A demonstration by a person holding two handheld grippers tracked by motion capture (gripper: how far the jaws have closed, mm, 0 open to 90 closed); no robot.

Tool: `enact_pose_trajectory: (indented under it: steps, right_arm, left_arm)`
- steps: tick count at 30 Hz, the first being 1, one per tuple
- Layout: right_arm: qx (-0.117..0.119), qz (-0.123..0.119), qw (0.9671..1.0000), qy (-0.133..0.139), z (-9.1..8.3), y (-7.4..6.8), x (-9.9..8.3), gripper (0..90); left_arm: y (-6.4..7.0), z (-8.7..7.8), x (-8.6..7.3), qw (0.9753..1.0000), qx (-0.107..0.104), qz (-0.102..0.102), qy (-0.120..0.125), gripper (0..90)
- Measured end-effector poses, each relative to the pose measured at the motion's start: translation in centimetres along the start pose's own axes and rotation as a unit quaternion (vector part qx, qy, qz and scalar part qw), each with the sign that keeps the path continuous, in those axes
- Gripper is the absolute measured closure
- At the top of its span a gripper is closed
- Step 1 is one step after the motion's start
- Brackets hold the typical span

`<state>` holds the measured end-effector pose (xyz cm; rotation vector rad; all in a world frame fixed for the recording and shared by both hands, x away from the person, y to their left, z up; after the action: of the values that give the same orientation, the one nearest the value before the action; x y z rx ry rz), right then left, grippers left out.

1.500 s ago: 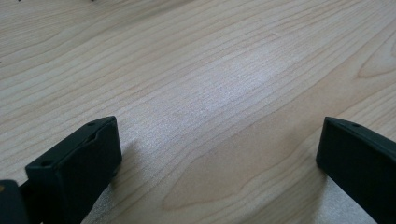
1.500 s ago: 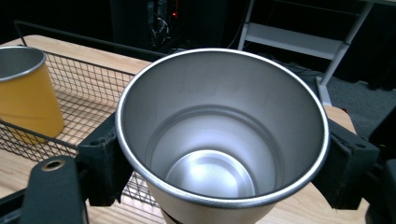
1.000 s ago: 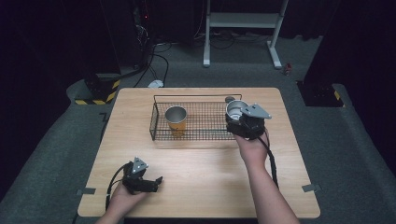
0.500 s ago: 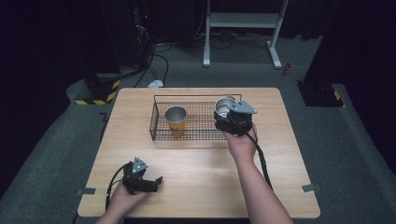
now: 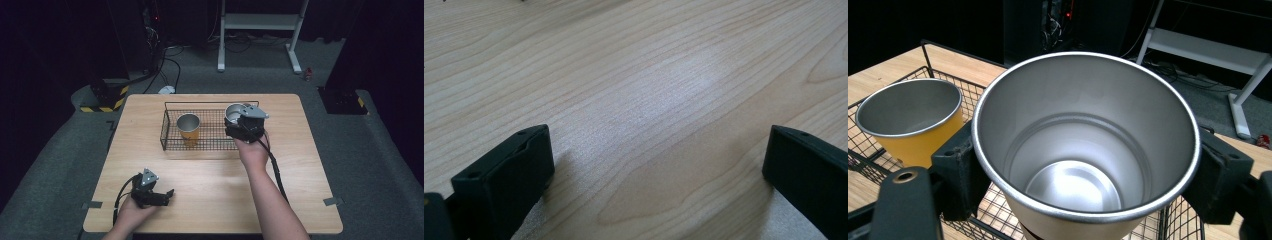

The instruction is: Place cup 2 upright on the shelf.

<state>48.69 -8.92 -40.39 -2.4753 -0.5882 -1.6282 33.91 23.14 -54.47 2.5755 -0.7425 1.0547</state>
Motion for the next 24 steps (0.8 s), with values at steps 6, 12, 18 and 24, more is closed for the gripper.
enact_pose_trajectory:
  steps: [6, 12, 18, 24]
  right_arm:
    - [-0.002, 0.000, 1.0000, -0.001, 0.1, 0.0, 0.3, 18.8]
    - [-0.007, -0.001, 1.0000, -0.001, 0.6, 0.3, 1.3, 18.9]
    - [-0.013, -0.001, 0.9998, -0.012, 1.7, 0.5, 1.6, 18.8]
    - [-0.016, 0.009, 0.9991, -0.038, 3.2, 0.7, 0.7, 18.8]
  left_arm:
    - [0.0, 0.0, 0.0, 1.0000, 0.001, 0.001, -0.001, 0.4]
    - [0.0, 0.0, 0.0, 1.0000, 0.000, 0.001, -0.001, 0.4]
    - [0.0, 0.0, 0.0, 1.0000, 0.000, 0.000, 0.000, 0.4]
    - [0.0, 0.0, 0.0, 1.0000, 0.000, -0.001, 0.001, 0.4]
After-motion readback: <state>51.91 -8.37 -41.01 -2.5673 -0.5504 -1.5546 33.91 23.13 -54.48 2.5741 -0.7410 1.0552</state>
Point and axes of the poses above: each handheld gripper's, and its own axes: z roughly forward along the jaws, x roughly out of its top, y roughly to its right, the point moved 2 cm from there along z, roughly forward along the jaws, and after that the axes turned 4 degrees about -x, right-handed, at the moved point
